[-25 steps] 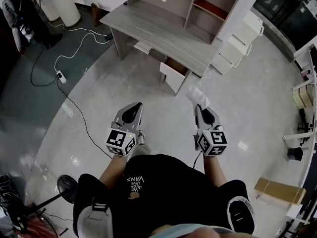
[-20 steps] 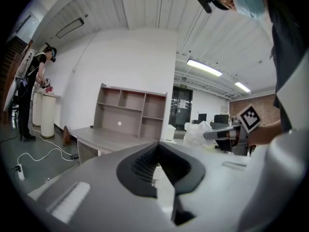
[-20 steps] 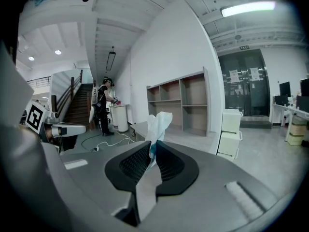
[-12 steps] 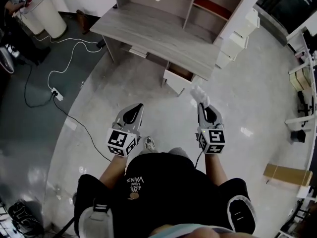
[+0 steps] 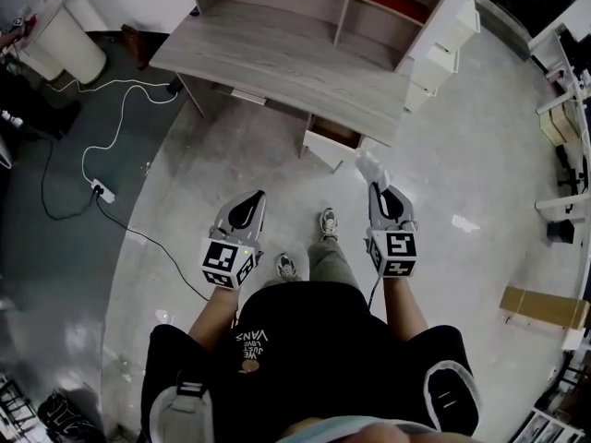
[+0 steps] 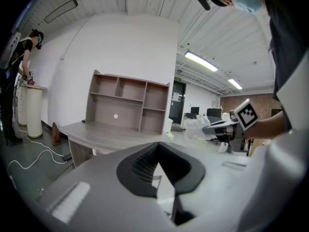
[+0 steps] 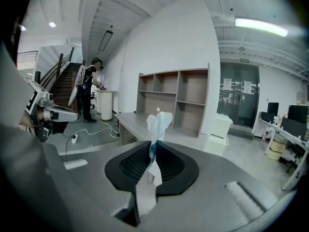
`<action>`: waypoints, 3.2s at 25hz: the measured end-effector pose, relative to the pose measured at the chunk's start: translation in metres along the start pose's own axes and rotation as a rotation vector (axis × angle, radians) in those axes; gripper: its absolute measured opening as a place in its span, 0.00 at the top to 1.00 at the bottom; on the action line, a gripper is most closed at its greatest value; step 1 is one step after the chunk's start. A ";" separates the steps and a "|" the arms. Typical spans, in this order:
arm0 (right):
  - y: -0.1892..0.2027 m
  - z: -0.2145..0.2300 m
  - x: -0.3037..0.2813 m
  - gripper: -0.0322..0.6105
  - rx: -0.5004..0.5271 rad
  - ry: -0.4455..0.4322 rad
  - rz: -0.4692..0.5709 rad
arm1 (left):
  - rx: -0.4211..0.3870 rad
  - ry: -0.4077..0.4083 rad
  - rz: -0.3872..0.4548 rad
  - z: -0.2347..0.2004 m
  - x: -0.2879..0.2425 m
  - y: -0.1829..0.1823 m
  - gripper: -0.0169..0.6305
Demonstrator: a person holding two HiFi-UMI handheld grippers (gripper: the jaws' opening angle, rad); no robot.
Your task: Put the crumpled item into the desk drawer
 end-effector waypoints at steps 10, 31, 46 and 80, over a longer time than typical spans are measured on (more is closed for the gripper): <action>0.001 0.034 -0.055 0.89 0.063 -0.045 -0.060 | -0.001 -0.062 -0.018 -0.011 -0.063 0.011 0.89; 0.066 0.082 -0.151 0.89 0.140 -0.150 -0.225 | -0.011 -0.069 -0.158 -0.011 -0.178 0.099 0.89; 0.106 0.087 -0.195 0.89 0.196 -0.158 -0.305 | -0.022 0.038 -0.186 -0.014 -0.236 0.135 0.89; 0.155 0.098 -0.267 0.89 0.242 -0.278 -0.420 | -0.185 0.222 -0.338 0.001 -0.335 0.211 0.70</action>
Point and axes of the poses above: the fingertips, and each gripper's own axes: x backward along the fingers, z to its right, y out of its underside, the point moved 6 cm from there along x, backward along the fingers, and after that the axes turned 12 degrees about -y, right-handed, at the moved point
